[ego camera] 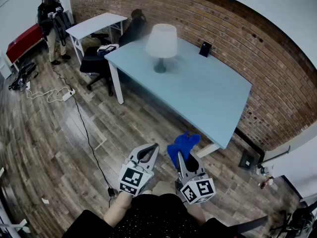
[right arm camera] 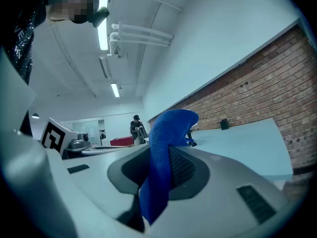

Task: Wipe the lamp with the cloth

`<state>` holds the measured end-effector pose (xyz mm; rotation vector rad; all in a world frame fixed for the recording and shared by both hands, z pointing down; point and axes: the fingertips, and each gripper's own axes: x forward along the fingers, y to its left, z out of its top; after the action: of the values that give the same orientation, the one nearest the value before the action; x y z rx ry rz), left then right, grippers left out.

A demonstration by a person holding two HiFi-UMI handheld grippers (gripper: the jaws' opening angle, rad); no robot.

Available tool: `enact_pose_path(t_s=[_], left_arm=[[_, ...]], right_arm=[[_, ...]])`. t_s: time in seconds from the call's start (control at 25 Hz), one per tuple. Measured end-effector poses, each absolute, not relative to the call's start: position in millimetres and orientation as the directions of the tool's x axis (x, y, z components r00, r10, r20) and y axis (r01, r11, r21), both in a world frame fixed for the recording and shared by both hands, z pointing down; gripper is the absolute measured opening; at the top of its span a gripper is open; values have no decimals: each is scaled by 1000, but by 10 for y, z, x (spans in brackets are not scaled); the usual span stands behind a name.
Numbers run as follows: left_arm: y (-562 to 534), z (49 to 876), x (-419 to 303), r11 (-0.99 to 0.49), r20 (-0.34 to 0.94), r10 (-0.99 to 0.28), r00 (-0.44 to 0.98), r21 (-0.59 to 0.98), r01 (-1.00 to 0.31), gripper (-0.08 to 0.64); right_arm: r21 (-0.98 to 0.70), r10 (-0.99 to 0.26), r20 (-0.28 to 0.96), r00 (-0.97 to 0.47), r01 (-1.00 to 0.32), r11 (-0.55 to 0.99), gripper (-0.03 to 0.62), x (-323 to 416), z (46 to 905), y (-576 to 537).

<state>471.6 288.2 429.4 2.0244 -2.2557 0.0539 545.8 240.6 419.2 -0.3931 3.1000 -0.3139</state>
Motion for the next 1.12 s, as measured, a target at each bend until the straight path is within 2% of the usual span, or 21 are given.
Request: enact_pose_path(t_s=[0.56,1.12], left_arm=[[2736,4416,4085,189,130,-975,-179,66,-980,8],[1769,4347,2897,241,129,-965,-230,77,-968,9]], right_arm=[[-197,-245,43,-968,-249,948,87,4863,4226,2078],[-194,-191,47,-981,-196,961,87,3621,4186,1033]])
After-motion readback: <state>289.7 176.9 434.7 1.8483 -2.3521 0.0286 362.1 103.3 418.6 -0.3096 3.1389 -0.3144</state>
